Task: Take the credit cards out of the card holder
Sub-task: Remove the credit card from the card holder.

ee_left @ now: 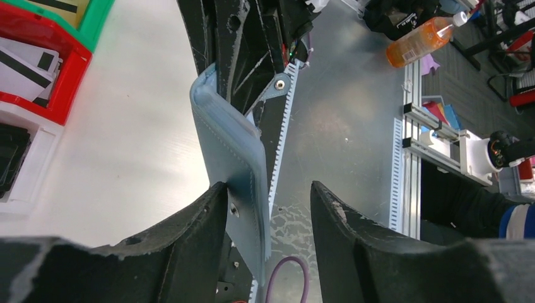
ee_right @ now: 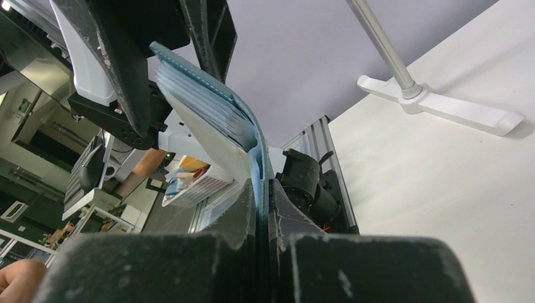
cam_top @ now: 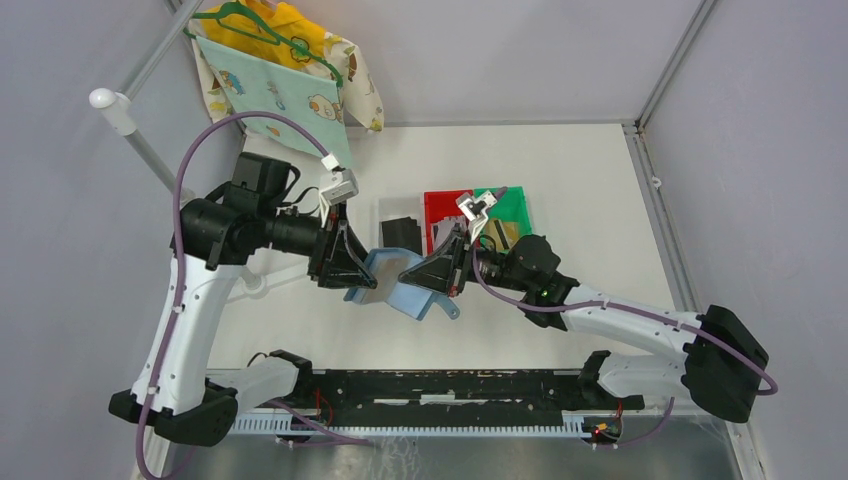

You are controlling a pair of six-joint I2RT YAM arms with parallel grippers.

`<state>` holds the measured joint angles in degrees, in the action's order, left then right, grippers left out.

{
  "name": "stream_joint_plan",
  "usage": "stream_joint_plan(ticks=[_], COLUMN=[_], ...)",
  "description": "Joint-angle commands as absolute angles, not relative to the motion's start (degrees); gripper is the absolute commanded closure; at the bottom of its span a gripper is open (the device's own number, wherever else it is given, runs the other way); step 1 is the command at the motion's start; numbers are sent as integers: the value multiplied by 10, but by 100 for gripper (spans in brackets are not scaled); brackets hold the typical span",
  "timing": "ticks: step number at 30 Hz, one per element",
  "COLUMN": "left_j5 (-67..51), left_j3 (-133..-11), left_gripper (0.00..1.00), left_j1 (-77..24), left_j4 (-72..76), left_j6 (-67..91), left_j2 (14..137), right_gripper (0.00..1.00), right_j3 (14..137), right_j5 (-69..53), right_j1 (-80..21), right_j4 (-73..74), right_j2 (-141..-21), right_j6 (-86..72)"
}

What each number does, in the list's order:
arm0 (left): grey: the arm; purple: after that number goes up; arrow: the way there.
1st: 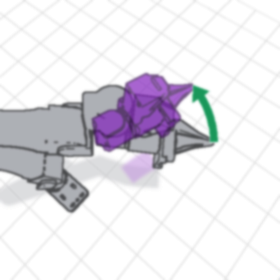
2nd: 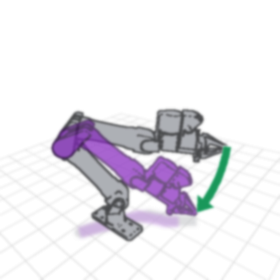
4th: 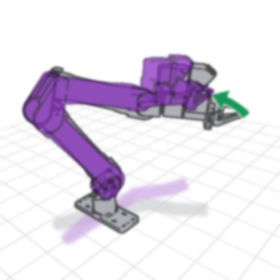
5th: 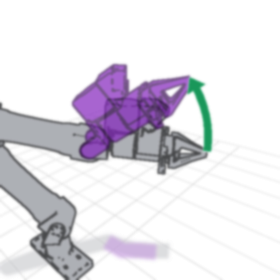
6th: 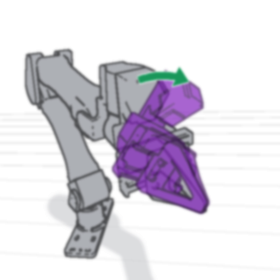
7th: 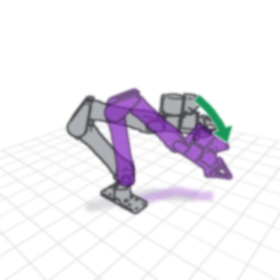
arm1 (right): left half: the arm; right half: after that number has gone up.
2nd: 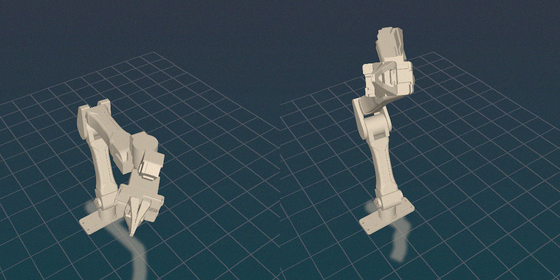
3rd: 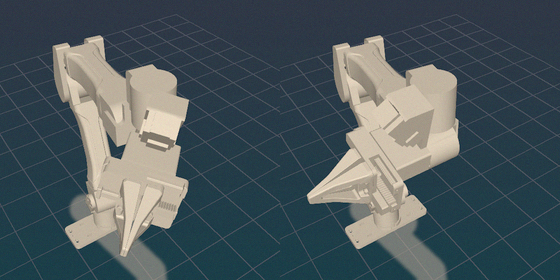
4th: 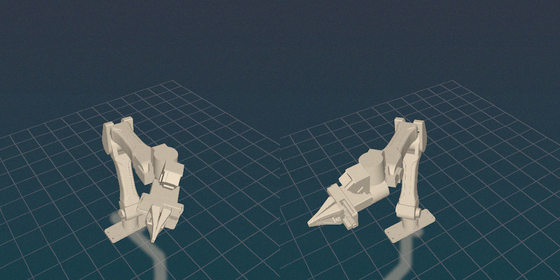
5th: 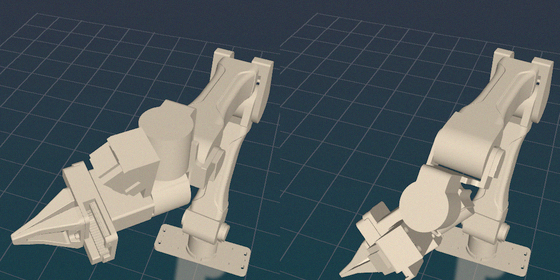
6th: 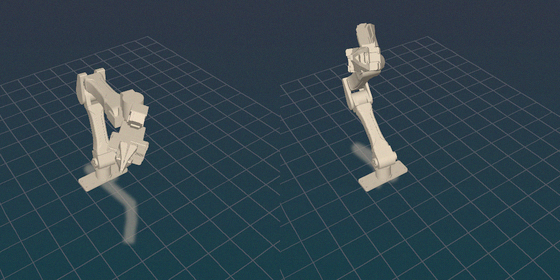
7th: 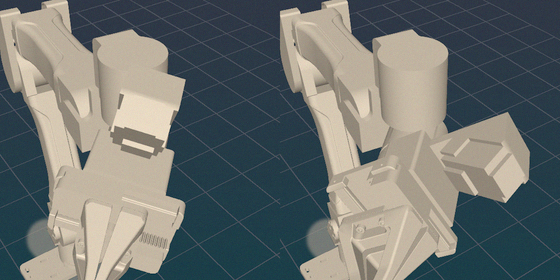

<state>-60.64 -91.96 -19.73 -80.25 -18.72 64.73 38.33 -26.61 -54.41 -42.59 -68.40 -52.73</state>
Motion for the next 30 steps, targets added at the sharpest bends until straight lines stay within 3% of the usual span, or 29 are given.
stream_joint_plan(ticks=[1,13,30], left_j5=[-636,-548,-654], left_j3=[-940,-883,-914], left_gripper=[44,48,62], left_j1=[-199,-198,-198], left_j4=[-835,-695,-762], left_j6=[-235,-118,-180], left_j2=[641,600,612], right_gripper=[100,100,100], right_j3=[387,391,375], right_j5=[-246,-266,-275], right_j1=[-537,-541,-543], right_j4=[-475,-491,-500], right_j2=[-658,-648,-644], right_j6=[-544,-551,-539])
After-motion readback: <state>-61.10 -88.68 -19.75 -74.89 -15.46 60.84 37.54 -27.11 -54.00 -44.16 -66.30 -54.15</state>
